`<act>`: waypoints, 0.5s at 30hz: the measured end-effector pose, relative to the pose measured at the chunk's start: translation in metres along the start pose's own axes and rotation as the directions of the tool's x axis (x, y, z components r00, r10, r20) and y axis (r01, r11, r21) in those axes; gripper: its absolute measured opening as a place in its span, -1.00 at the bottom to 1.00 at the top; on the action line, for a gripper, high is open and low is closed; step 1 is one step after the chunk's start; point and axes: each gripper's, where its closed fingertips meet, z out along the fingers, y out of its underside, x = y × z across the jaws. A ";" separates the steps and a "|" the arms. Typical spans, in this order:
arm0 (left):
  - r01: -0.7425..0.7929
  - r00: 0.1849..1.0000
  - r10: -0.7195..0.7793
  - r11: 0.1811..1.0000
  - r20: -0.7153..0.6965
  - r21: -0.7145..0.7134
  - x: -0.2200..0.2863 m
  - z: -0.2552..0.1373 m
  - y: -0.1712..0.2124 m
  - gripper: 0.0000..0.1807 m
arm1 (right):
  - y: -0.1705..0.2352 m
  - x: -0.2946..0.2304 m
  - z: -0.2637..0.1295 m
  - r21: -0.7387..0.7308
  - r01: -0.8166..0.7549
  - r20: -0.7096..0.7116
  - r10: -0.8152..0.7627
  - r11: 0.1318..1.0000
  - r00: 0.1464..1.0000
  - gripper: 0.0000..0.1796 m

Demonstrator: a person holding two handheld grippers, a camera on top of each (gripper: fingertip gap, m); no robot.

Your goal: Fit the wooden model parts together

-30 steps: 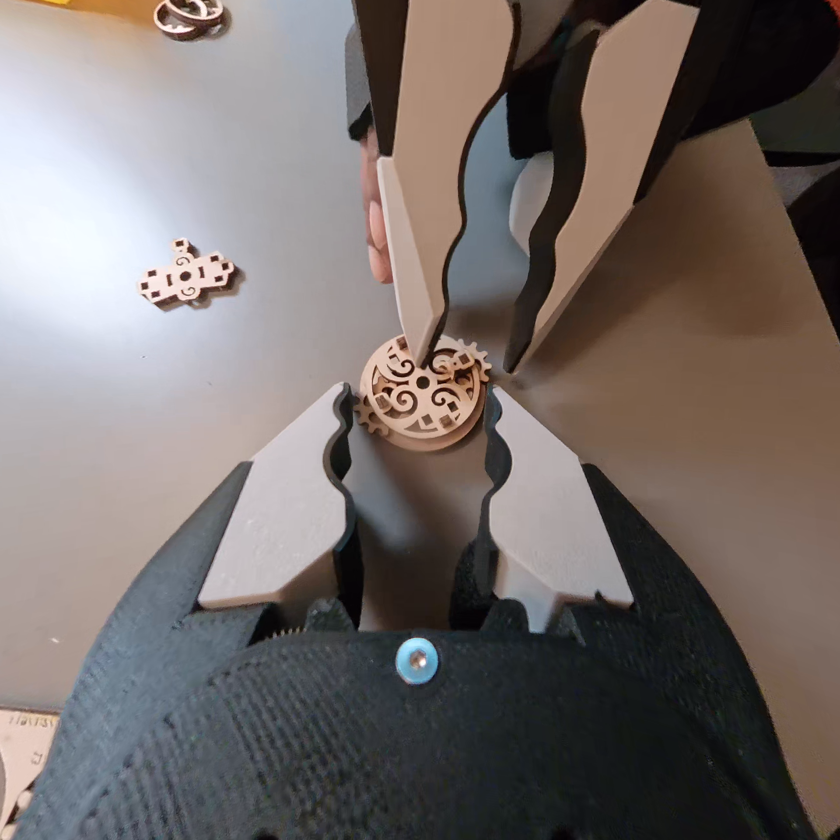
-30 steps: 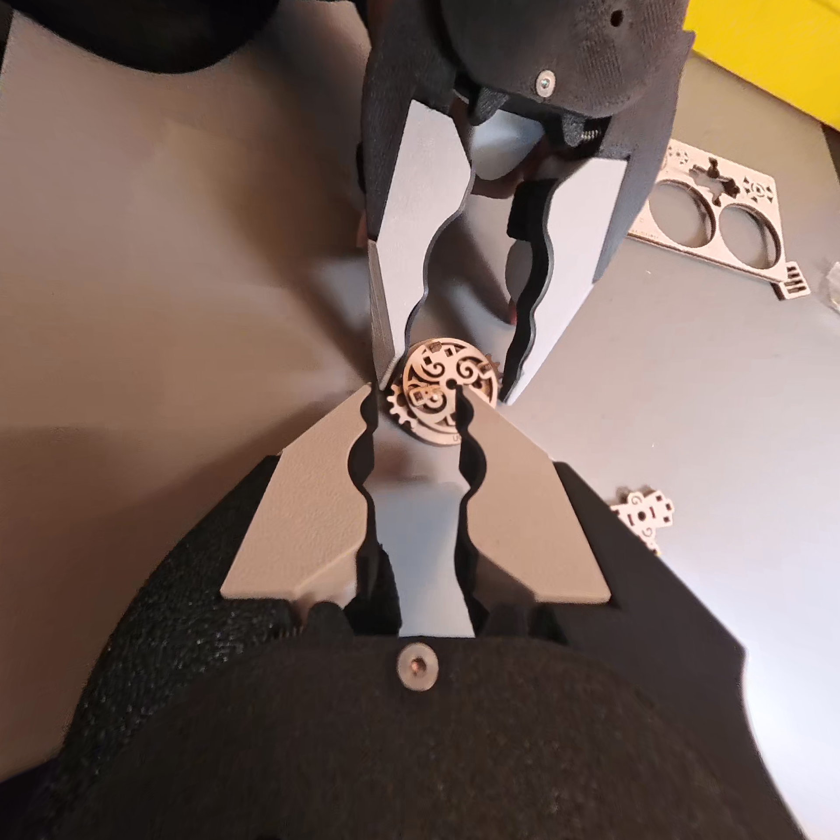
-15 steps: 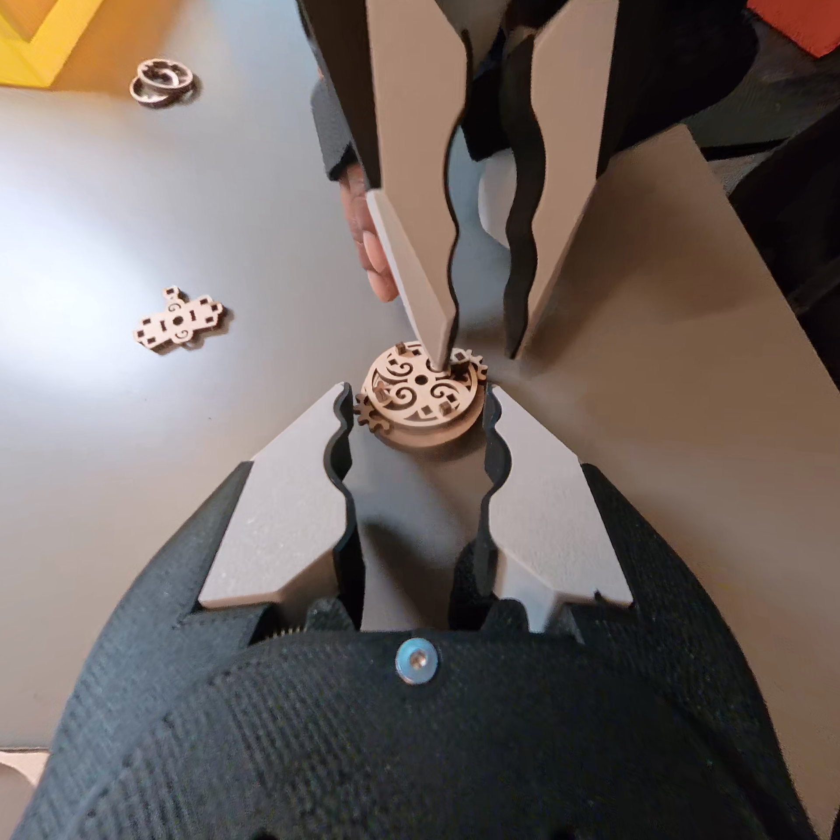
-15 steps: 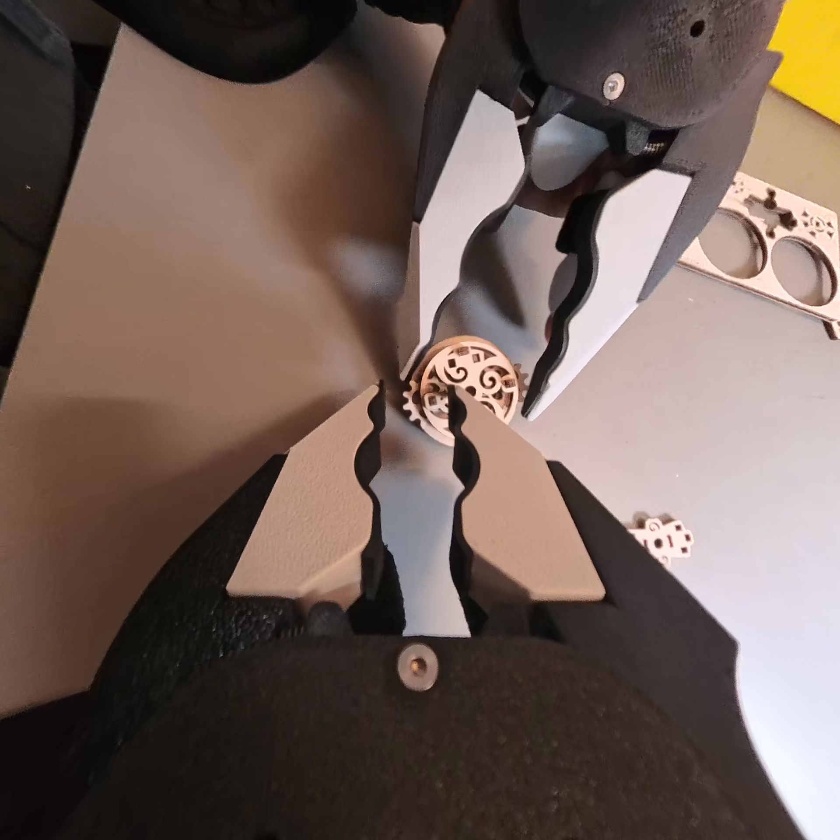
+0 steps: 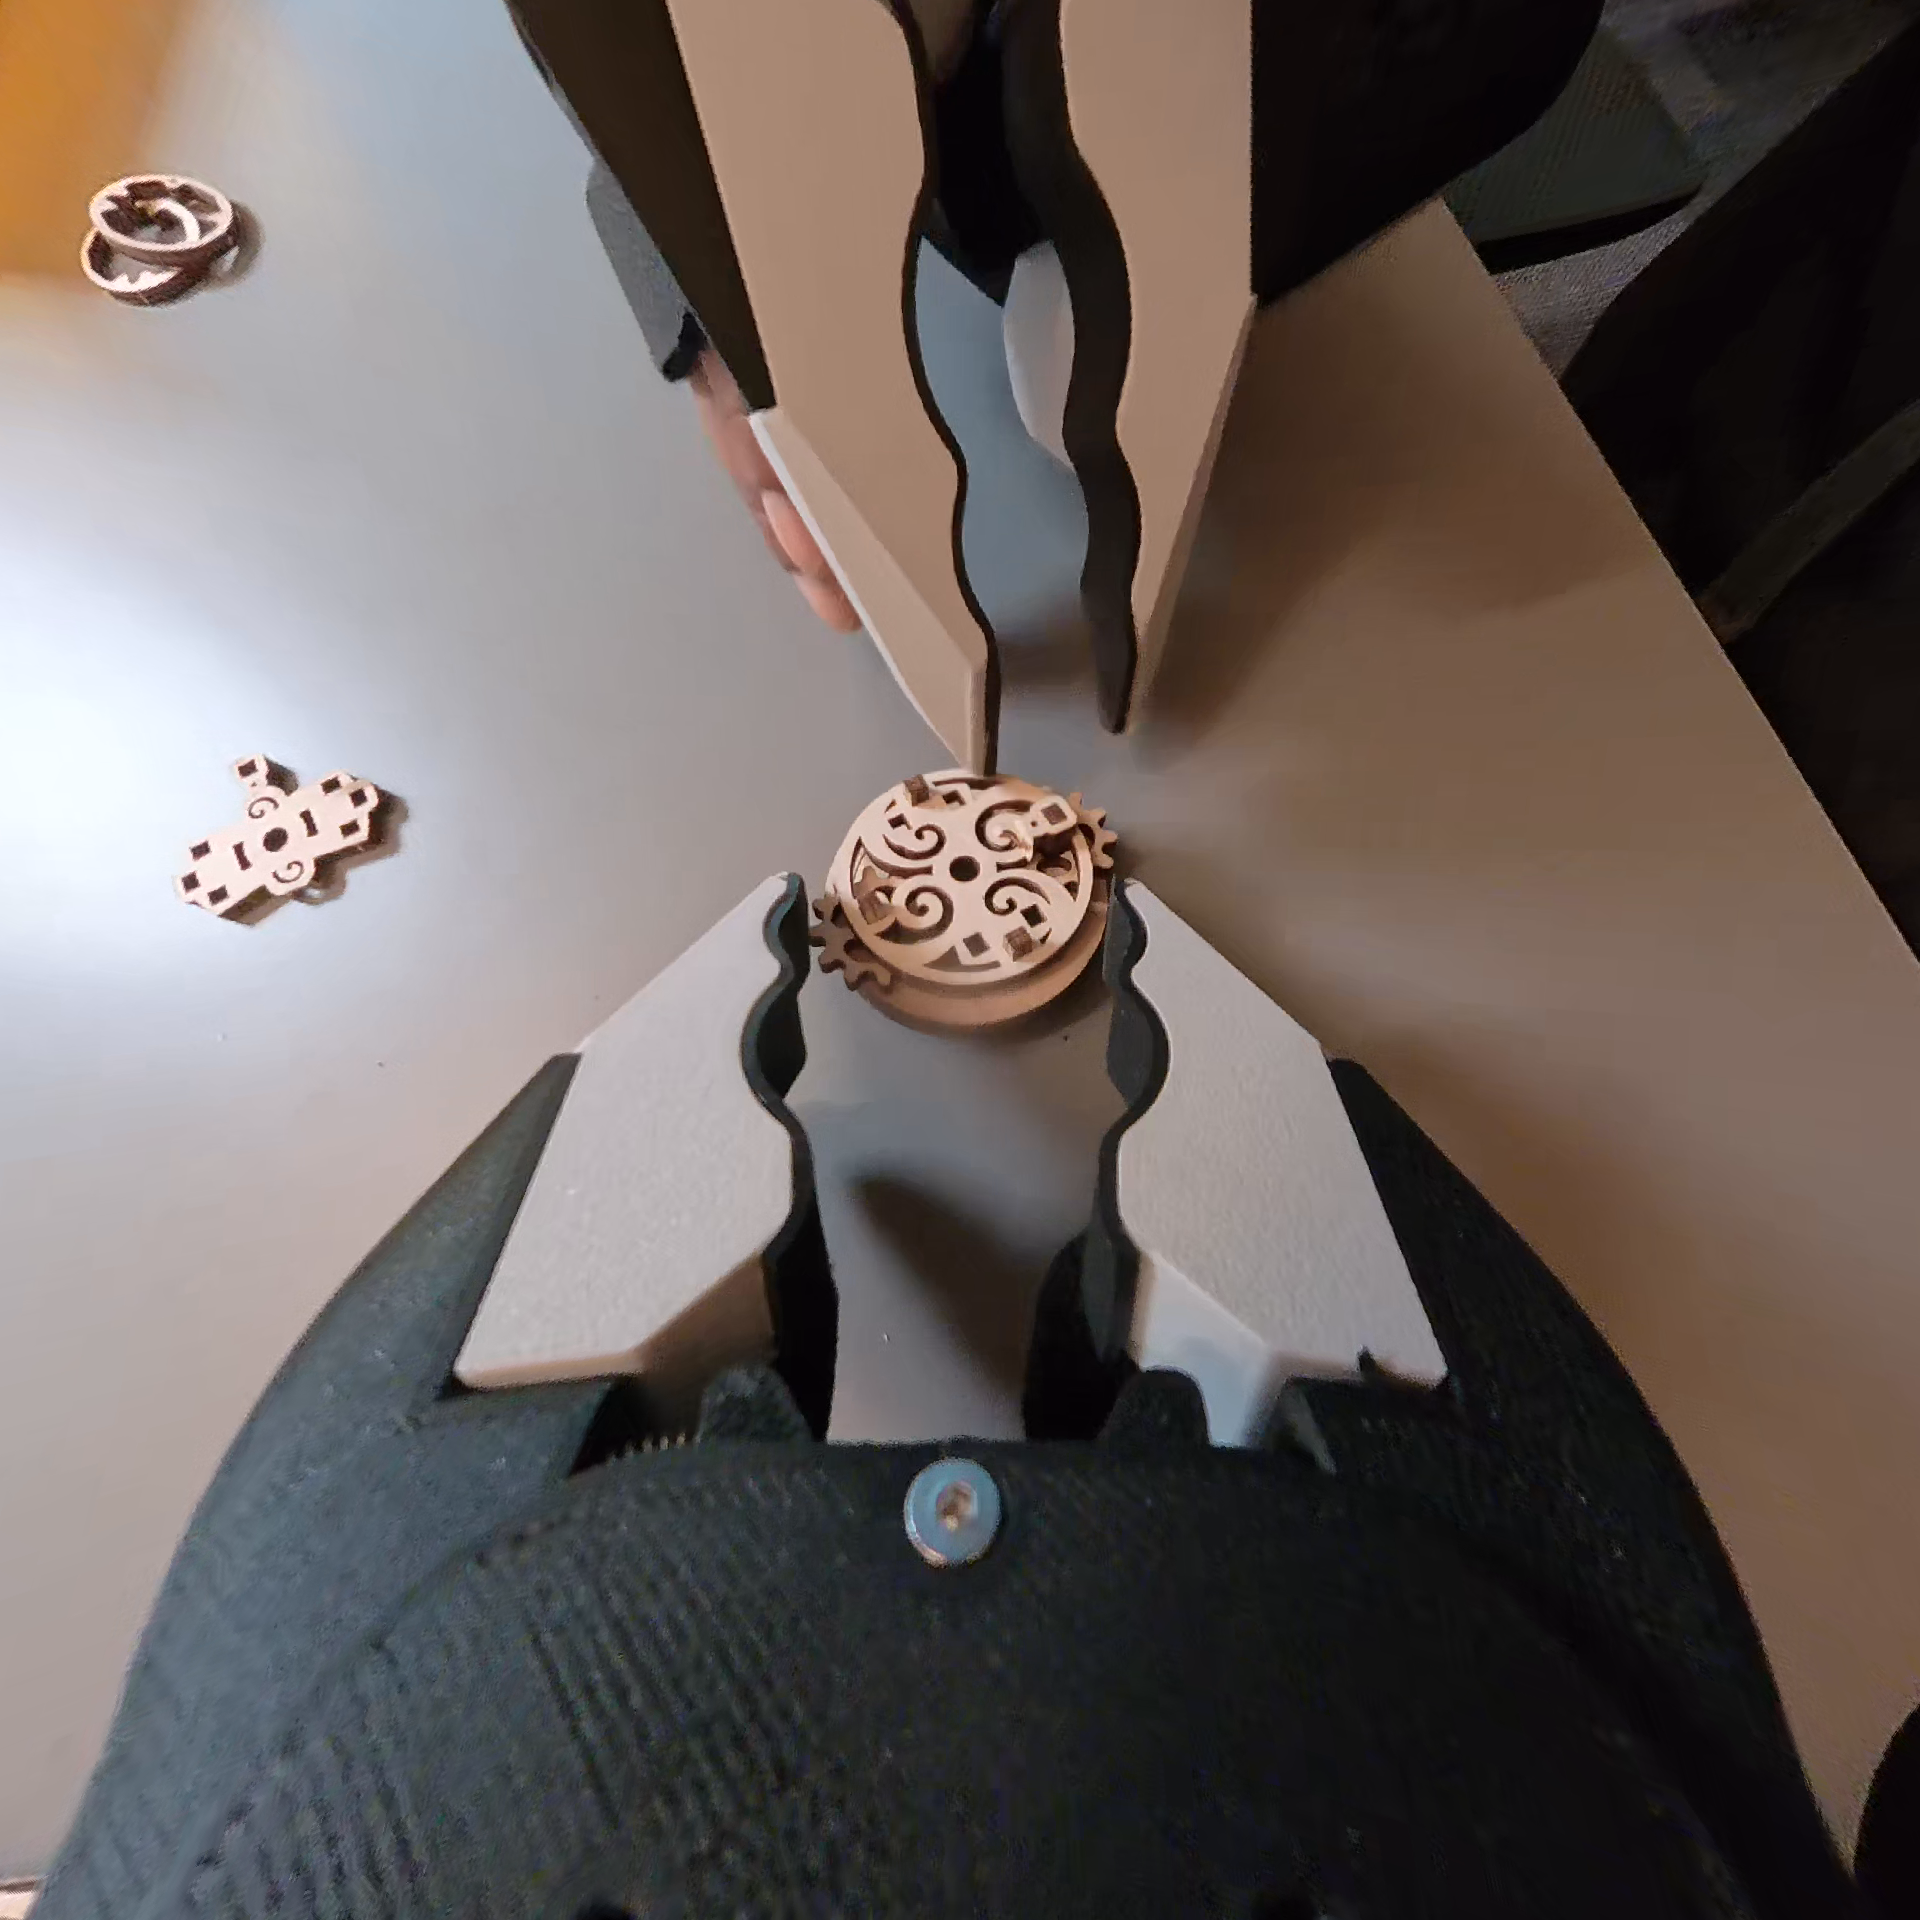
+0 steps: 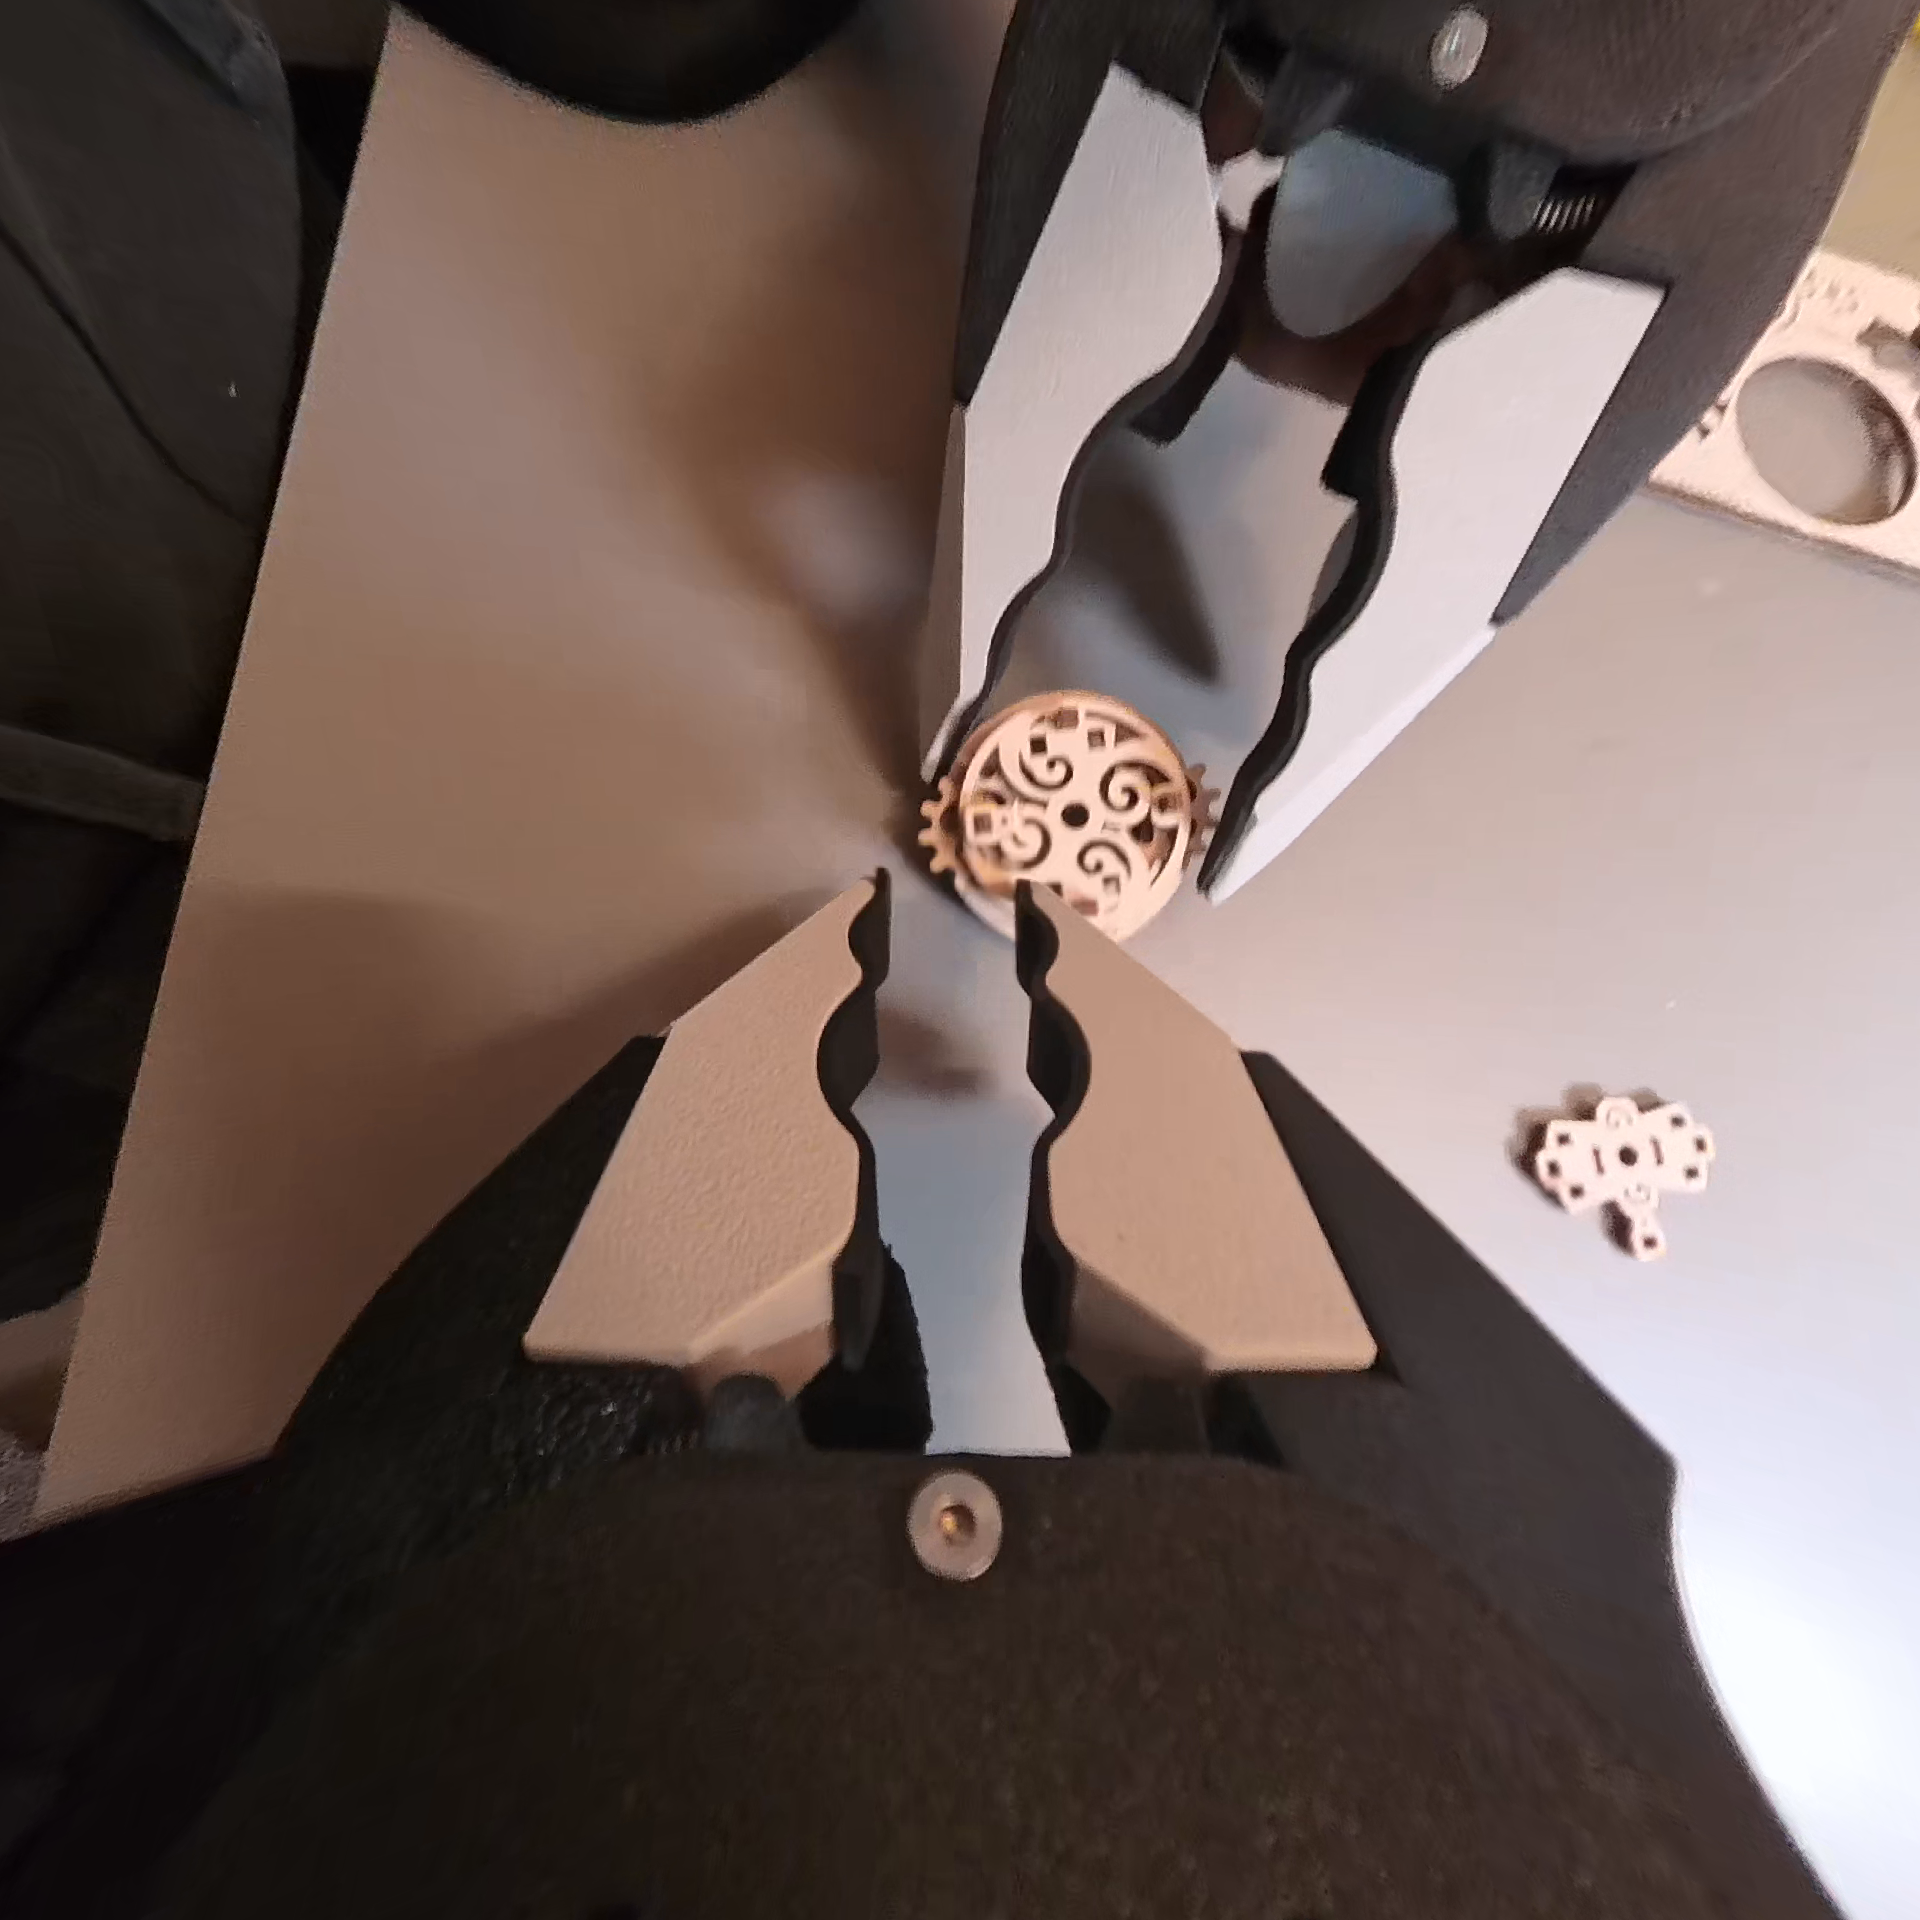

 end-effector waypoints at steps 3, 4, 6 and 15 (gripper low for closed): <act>-0.009 1.000 0.009 1.000 -0.012 0.011 0.003 0.001 -0.005 -0.38 | -0.006 -0.005 -0.007 0.047 -0.023 0.009 0.023 0.999 1.000 -0.77; -0.018 1.000 0.018 1.000 -0.013 0.007 0.003 0.002 -0.006 -0.38 | -0.011 -0.004 -0.007 0.072 -0.028 0.005 0.027 0.997 1.000 -0.77; -0.035 0.999 0.035 0.999 -0.013 0.003 0.005 0.004 -0.008 -0.38 | -0.017 -0.002 -0.004 0.087 -0.017 -0.014 0.018 0.996 1.000 -0.73; -0.070 0.998 0.070 0.998 -0.005 -0.002 0.008 0.002 -0.011 -0.38 | -0.007 -0.006 -0.019 0.079 -0.055 -0.010 0.056 0.995 0.998 -0.80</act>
